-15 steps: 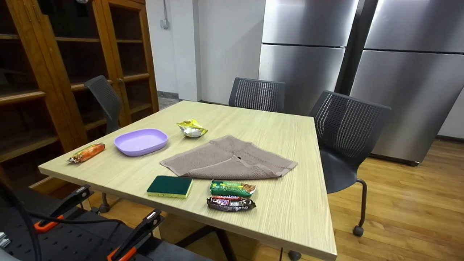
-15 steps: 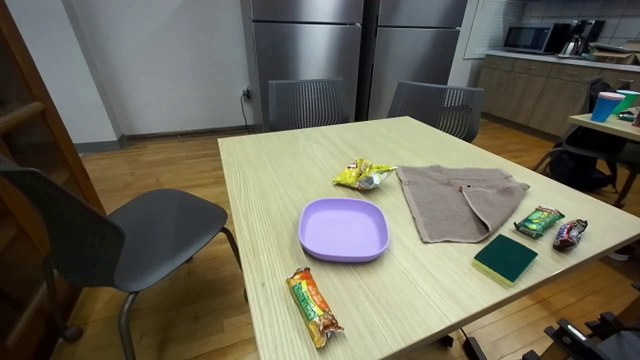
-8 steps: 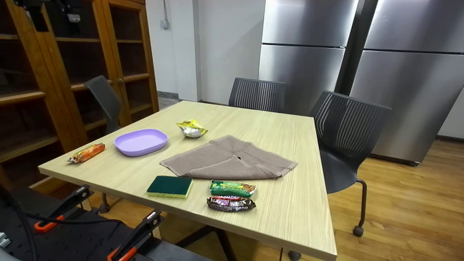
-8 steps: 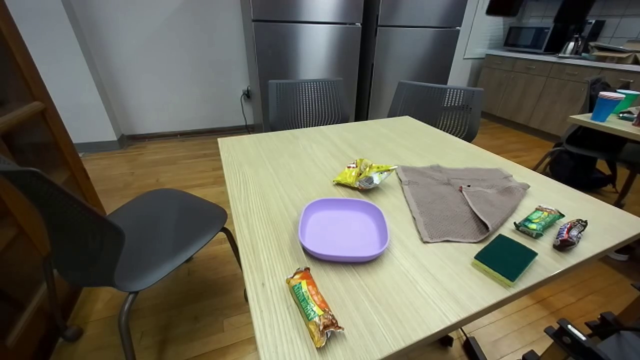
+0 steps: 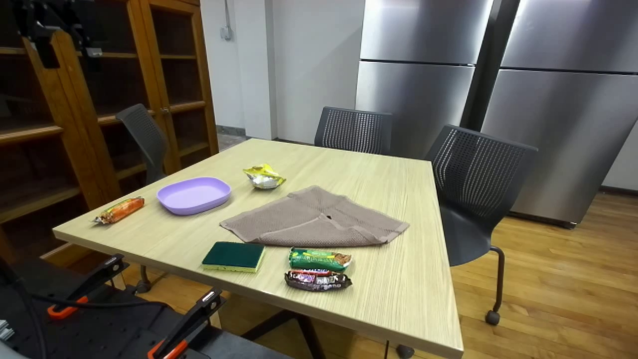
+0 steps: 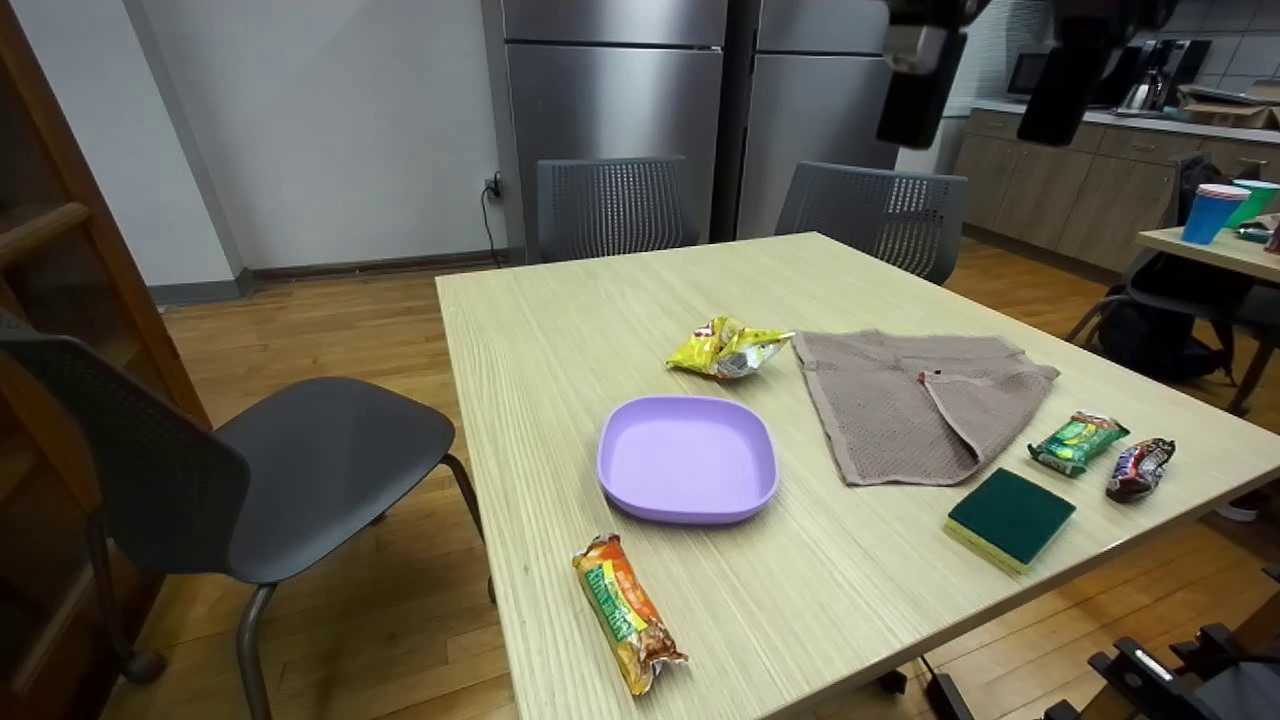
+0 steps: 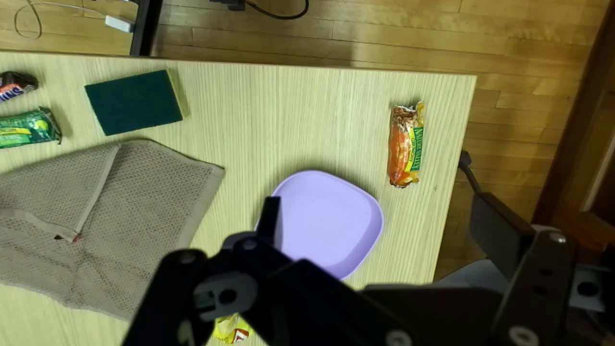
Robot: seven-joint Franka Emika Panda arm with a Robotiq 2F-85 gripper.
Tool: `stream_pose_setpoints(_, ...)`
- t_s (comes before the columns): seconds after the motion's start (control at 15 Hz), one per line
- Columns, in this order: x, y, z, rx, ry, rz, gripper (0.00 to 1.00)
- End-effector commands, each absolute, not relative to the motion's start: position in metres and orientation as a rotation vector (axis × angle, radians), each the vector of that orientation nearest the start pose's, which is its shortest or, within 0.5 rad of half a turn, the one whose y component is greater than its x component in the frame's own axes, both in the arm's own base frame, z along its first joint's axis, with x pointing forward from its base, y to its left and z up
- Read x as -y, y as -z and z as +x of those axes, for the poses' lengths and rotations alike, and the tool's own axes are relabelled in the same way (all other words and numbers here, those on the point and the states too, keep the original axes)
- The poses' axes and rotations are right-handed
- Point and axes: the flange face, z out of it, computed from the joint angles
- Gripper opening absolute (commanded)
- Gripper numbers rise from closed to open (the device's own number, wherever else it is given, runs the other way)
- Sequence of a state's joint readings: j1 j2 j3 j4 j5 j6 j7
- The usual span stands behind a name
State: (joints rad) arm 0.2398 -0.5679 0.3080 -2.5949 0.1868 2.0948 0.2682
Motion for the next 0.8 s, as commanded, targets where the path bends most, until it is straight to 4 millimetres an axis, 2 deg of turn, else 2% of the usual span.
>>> stream_pose_setpoints(0.0, -0.225, -0.419, 0.322, 0.234, 0.021, -3.103, 1.00)
stream_pose_setpoints(0.47, -0.246, -0.390, 0.320, 0.312, -0.061, -3.125, 1.00)
stream_pose_setpoints(0.53, -0.246, -0.391, 0.320, 0.307, -0.054, -3.129, 1.00)
stream_pose_setpoints(0.67, -0.242, -0.411, 0.323, 0.275, 0.011, -3.123, 1.00)
stream_pose_setpoints(0.73, -0.239, -0.392, 0.320, 0.319, -0.053, -3.120, 1.00)
